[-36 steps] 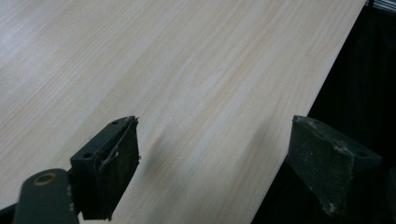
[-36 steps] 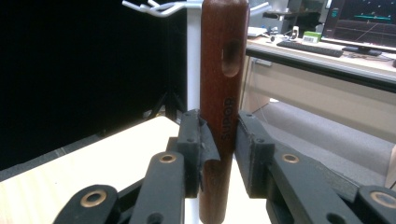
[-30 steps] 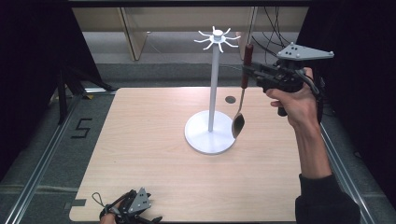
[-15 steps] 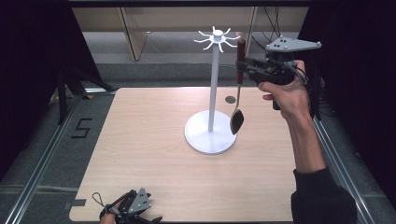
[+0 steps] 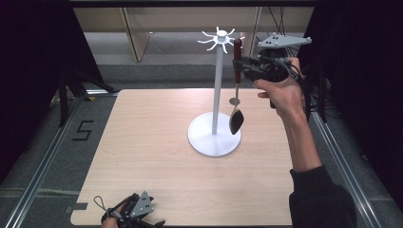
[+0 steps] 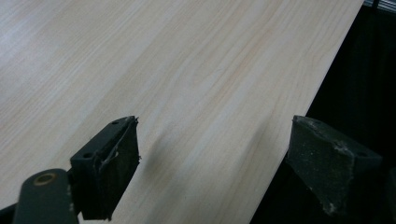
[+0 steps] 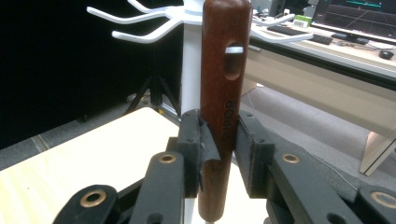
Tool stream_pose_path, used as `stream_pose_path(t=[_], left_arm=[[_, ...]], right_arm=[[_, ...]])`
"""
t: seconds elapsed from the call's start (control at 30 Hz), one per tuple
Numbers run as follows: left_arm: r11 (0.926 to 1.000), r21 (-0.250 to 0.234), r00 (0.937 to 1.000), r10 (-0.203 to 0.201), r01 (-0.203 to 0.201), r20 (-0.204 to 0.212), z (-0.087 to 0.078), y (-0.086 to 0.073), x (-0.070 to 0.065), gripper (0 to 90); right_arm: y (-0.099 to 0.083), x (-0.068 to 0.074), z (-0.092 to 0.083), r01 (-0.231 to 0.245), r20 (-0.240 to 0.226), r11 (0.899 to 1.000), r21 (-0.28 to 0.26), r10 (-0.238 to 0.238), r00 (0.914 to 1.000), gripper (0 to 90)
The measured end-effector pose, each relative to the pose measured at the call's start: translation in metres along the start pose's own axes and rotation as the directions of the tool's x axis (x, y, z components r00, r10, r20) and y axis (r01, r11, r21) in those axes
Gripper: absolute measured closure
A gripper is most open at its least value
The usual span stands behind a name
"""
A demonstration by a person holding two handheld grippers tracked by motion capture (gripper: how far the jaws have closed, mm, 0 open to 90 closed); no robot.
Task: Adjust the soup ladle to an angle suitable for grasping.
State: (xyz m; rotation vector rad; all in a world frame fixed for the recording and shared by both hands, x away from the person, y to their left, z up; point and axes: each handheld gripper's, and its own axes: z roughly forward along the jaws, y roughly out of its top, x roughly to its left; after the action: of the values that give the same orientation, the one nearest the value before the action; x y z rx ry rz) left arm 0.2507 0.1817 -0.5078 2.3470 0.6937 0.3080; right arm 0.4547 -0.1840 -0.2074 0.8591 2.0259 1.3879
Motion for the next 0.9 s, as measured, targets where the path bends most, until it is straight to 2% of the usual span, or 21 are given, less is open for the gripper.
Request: stream_pose_path(t=[0.17, 0.37, 0.43, 0.6, 0.67, 0.7, 0.73, 0.9], left_arm=[[1.0000, 0.000, 1.0000, 0.003, -0.003, -0.001, 0.000, 0.000, -0.001, 15.9], [1.0000, 0.006, 1.0000, 0.002, -0.002, -0.004, 0.000, 0.000, -0.001, 15.8], [1.0000, 0.007, 1.0000, 0.001, -0.001, -0.005, 0.000, 0.000, -0.001, 15.8], [0.9999, 0.010, 1.0000, 0.002, -0.002, 0.003, 0.001, 0.000, -0.001, 15.8], [0.9999, 0.011, 0.9999, 0.007, -0.007, 0.008, 0.001, 0.000, -0.001, 15.8], [0.9999, 0.010, 1.0000, 0.003, -0.003, 0.004, 0.001, 0.000, -0.001, 15.8], [1.0000, 0.009, 1.0000, 0.001, -0.001, 0.002, 0.001, 0.000, -0.001, 15.8], [1.0000, 0.008, 1.0000, 0.000, 0.000, -0.001, 0.001, 0.000, -0.001, 15.8]], right_arm=[[0.001, 0.001, 0.005, -0.014, 0.002, 1.000, -0.007, 0.014, 0.9999, 73.6], [0.000, 0.001, 0.007, -0.010, 0.000, 1.000, -0.015, 0.010, 0.9999, 73.5], [0.000, 0.000, 0.007, 0.000, 0.016, 0.999, -0.032, 0.001, 0.9999, 73.4], [-0.002, 0.001, 0.006, -0.025, 0.007, 0.999, -0.030, 0.025, 0.9997, 69.7], [-0.006, 0.002, 0.004, -0.041, -0.007, 0.998, -0.037, 0.041, 0.9991, 68.2], [-0.008, 0.001, 0.002, -0.038, 0.000, 0.998, -0.054, 0.038, 0.9993, 67.2], [-0.012, 0.000, 0.000, -0.046, -0.012, 0.996, -0.076, 0.046, 0.9989, 65.6], [-0.031, -0.003, -0.009, -0.086, -0.028, 0.993, -0.078, 0.084, 0.9960, 60.8]])
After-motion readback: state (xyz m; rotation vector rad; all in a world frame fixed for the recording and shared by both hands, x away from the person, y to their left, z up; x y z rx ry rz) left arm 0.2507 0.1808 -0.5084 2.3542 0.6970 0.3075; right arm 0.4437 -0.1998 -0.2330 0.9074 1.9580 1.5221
